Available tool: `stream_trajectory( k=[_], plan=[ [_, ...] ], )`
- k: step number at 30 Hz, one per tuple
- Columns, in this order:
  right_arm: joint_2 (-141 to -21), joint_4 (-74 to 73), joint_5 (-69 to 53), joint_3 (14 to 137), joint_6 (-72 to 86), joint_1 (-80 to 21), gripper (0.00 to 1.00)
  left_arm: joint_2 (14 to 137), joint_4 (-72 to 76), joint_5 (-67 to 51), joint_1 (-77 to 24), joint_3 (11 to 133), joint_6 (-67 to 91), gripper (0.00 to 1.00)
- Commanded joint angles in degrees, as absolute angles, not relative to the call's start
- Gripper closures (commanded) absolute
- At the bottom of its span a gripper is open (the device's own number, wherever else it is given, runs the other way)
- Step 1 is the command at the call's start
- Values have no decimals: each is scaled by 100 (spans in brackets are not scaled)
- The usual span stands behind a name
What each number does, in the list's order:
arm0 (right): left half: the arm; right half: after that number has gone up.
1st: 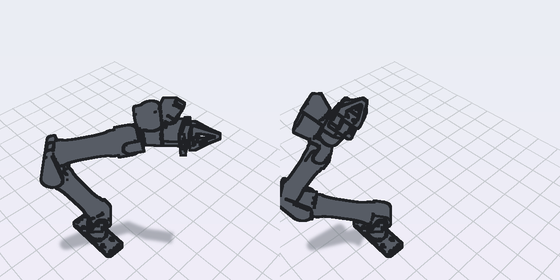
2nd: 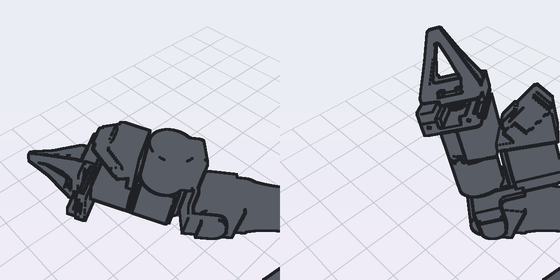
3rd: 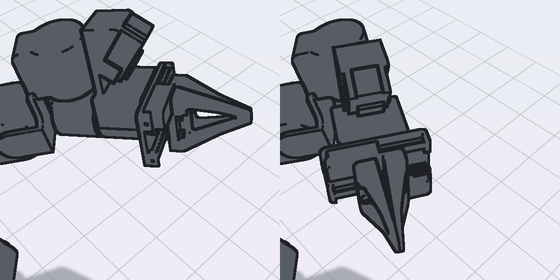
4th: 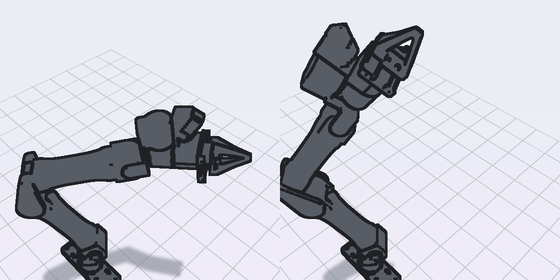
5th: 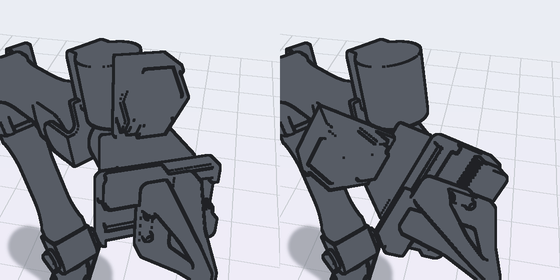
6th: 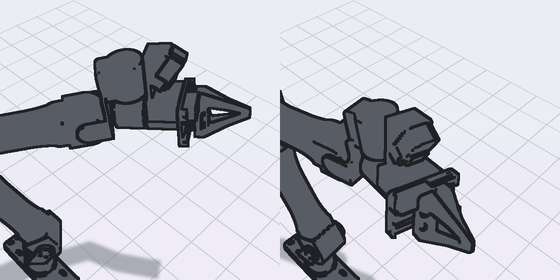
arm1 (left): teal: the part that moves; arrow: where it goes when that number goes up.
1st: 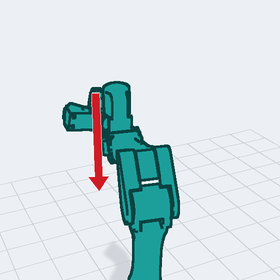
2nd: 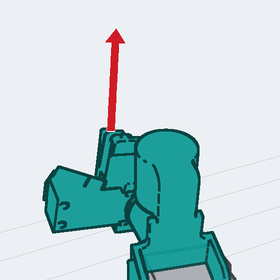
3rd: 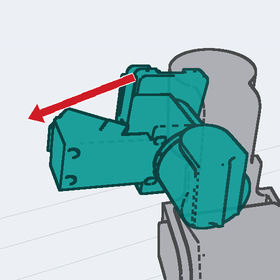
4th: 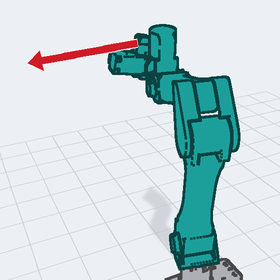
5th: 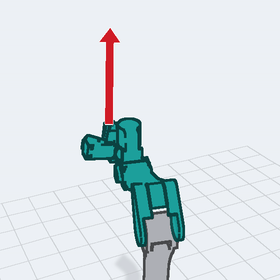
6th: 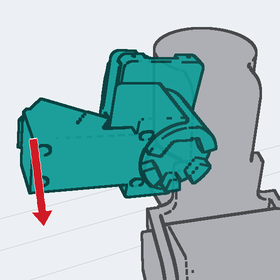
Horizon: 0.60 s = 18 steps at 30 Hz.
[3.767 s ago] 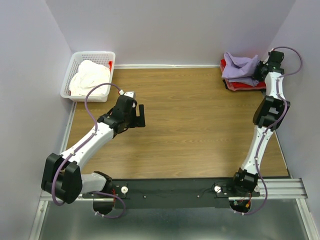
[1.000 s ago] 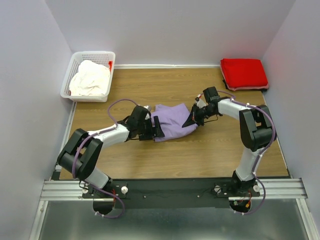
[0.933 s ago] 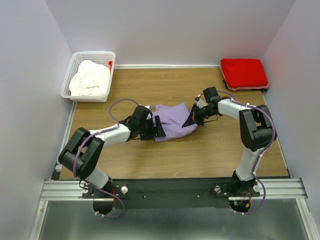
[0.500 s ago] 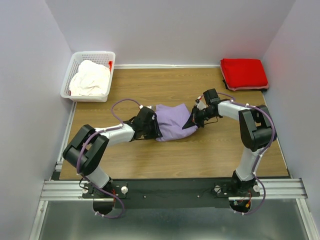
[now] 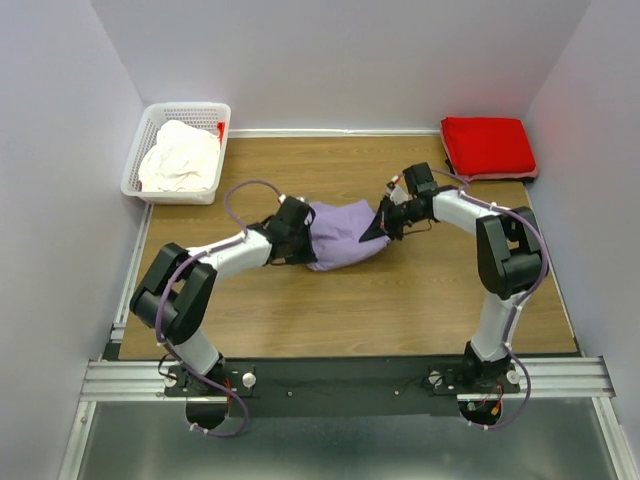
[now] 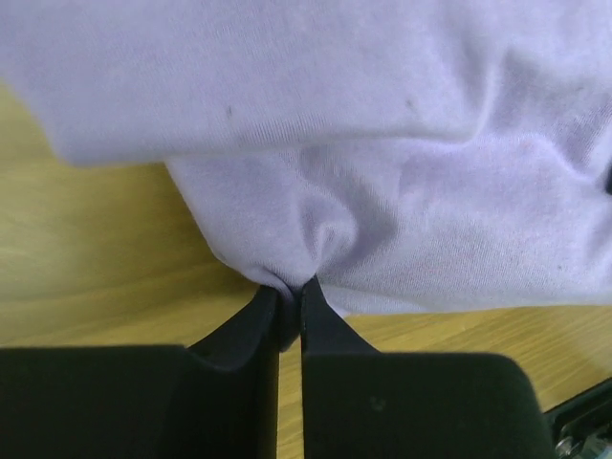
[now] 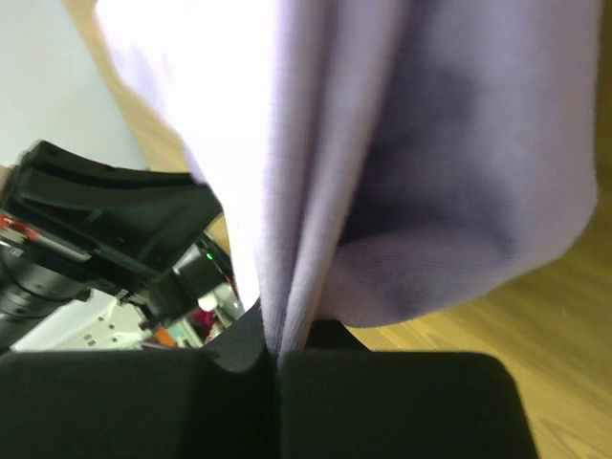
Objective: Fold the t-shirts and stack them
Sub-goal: Fold the tshirt
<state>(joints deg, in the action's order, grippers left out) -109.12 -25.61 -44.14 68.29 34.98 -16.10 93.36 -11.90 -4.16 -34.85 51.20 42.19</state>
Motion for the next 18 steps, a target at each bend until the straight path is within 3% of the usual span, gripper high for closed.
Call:
stream_trajectory(
  k=[1,7,10,13,18],
  plan=[
    [-11266,-2391,-4368,8063,3638,-1591,100,9448,-1975,147,-2963,6226,3456,100],
    [-11689,-2496,-4474,10156,3850,-1538,100,9590,-3022,614,-2400,8617,2691,100],
    [-11611,-2505,-4395,10423,3692,-1538,100,9431,-3076,668,-2364,9026,2514,100],
    [-11418,-2505,-4351,10196,3420,-1538,100,9106,-2901,607,-2364,8869,2487,100],
    [-11198,-2470,-4395,8941,2902,-1538,100,8509,-2444,291,-2364,7350,2733,100]
  ],
)
